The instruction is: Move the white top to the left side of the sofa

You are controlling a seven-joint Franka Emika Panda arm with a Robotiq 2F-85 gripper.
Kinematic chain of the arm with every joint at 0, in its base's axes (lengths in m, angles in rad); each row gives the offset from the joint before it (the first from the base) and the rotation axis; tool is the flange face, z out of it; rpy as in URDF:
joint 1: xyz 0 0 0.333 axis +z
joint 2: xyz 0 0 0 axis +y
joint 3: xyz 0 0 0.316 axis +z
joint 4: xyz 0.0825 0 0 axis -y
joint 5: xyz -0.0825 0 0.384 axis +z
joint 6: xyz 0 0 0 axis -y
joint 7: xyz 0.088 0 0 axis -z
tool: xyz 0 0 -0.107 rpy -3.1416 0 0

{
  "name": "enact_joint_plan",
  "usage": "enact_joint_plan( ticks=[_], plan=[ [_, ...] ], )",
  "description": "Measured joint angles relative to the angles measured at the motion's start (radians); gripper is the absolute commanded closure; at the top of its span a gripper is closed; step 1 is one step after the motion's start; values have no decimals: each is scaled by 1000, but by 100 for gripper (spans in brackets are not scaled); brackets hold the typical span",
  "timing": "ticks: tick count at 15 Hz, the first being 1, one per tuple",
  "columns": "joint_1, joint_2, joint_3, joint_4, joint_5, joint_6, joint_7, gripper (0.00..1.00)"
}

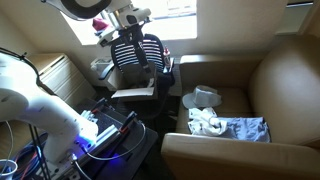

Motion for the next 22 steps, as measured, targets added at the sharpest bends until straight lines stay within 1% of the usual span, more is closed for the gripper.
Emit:
enact_joint_plan(
  ticks=[3,4,5,6,8,10,12,13,14,15,16,17,18,19,20,22],
  plan=[
    [10,-6,1,0,3,-1,0,0],
    [3,-2,6,1,-19,0,33,0],
    [-17,18,8,1,-58,26,96,0],
    [-49,56,8,0,-110,88,160,0],
    [-130,163,0,9,-226,255,287,0],
    [-203,274,-11,50,-371,404,444,0],
    [-255,367,-14,122,-493,487,614,0],
    [-264,411,-18,162,-495,497,675,0],
    [-264,455,-20,196,-452,498,696,0],
    [-247,505,-32,222,-365,502,680,0],
    [-245,559,-24,235,-272,523,639,0],
    [-273,617,21,237,-176,563,586,0],
    [-321,671,90,238,-84,597,526,0],
    [-368,716,153,241,-26,622,482,0],
    [-392,744,182,246,-10,636,471,0],
    [-408,758,194,256,-9,639,471,0]
  ],
)
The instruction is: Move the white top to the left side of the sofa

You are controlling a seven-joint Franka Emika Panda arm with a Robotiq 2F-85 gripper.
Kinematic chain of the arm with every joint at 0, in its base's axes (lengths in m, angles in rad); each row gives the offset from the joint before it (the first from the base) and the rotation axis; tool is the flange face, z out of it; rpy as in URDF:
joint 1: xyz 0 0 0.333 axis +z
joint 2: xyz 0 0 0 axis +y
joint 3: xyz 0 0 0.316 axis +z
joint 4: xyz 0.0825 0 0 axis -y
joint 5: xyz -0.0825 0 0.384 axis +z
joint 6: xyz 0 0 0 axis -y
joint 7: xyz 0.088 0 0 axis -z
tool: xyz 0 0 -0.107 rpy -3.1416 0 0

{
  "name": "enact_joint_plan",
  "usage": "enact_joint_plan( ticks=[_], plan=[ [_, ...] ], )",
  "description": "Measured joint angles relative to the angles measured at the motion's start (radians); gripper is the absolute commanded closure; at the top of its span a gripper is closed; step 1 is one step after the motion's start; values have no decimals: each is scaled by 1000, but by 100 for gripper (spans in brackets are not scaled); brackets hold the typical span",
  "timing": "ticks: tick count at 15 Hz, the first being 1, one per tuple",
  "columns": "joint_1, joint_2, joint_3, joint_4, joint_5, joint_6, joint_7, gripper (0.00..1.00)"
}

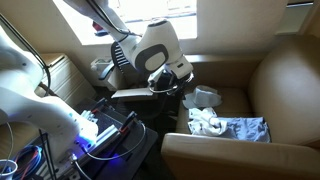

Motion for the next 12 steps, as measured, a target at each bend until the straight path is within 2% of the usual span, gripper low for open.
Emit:
enact_joint_plan(
  ticks=[1,2,4,6,8,10,12],
  plan=[
    [23,-1,-20,1,49,0,-30,0],
    [83,-2,-77,1,102,10,-55,0],
    [201,28,-209,23,68,68,73,0],
    [322,129,-352,80,44,183,193,0],
    [452,259,-470,158,199,289,193,0],
    [545,390,-527,261,383,351,183,0],
    [600,517,-559,382,530,336,210,0]
  ],
)
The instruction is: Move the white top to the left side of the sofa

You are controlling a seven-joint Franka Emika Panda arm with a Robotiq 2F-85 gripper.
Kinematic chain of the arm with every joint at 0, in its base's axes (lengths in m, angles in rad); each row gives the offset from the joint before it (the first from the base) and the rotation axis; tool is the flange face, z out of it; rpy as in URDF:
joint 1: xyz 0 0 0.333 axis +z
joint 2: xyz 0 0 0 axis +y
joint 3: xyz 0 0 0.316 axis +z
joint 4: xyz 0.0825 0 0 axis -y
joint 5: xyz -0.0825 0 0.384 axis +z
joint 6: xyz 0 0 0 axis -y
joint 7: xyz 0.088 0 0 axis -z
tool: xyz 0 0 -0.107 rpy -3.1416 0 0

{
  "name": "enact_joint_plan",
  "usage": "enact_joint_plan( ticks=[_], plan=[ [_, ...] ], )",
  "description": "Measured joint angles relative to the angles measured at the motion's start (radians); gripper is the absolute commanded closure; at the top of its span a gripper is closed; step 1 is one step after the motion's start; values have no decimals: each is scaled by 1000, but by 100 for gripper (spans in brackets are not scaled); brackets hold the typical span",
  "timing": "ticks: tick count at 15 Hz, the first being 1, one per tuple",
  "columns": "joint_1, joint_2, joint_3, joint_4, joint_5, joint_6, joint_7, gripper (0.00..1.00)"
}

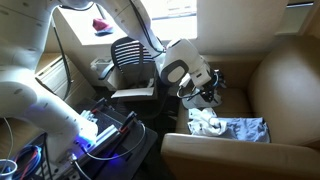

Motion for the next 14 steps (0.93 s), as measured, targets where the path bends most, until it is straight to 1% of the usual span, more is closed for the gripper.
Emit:
enact_joint_plan(
  ticks=[1,2,3,7,8,9,10,11,12,14],
  plan=[
    [-13,49,20,64,37,-56,18,0],
    [-55,83,64,129,57,-118,15,0],
    [-81,107,87,167,63,-130,7,0],
    [-65,110,73,165,82,-125,0,0],
    [-67,109,79,164,80,-115,-28,0],
    [-81,105,101,161,71,-103,-77,0],
    [-83,112,105,164,77,-117,-105,0],
    [-54,142,63,173,105,-125,-100,0],
    [-15,193,4,194,141,-124,-83,0],
    [44,321,-99,256,201,-126,-28,0]
  ],
)
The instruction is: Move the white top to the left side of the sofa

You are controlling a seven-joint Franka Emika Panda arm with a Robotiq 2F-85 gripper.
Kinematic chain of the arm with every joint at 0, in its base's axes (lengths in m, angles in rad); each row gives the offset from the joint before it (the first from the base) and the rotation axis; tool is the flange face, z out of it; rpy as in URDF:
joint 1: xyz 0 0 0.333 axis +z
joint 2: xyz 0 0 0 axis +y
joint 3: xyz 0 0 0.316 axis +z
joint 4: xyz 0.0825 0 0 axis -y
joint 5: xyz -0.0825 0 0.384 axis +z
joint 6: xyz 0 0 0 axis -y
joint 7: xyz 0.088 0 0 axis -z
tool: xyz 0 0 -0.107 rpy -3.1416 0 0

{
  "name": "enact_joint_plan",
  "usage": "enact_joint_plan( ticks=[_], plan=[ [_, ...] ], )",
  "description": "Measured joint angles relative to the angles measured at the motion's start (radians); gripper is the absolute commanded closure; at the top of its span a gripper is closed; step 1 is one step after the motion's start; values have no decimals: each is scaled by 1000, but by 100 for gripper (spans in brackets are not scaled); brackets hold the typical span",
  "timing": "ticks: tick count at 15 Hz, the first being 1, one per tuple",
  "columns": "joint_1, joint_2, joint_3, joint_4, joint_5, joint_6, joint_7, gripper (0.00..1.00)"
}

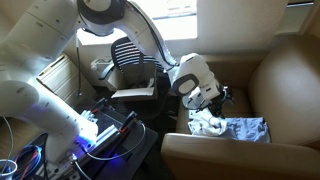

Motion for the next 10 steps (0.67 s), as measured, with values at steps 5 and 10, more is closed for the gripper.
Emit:
enact_joint_plan(
  ticks=[5,10],
  plan=[
    [-24,254,-108,227,27,-153,121,0],
    [-329,266,165,513,-46,-213,24,0]
  ],
)
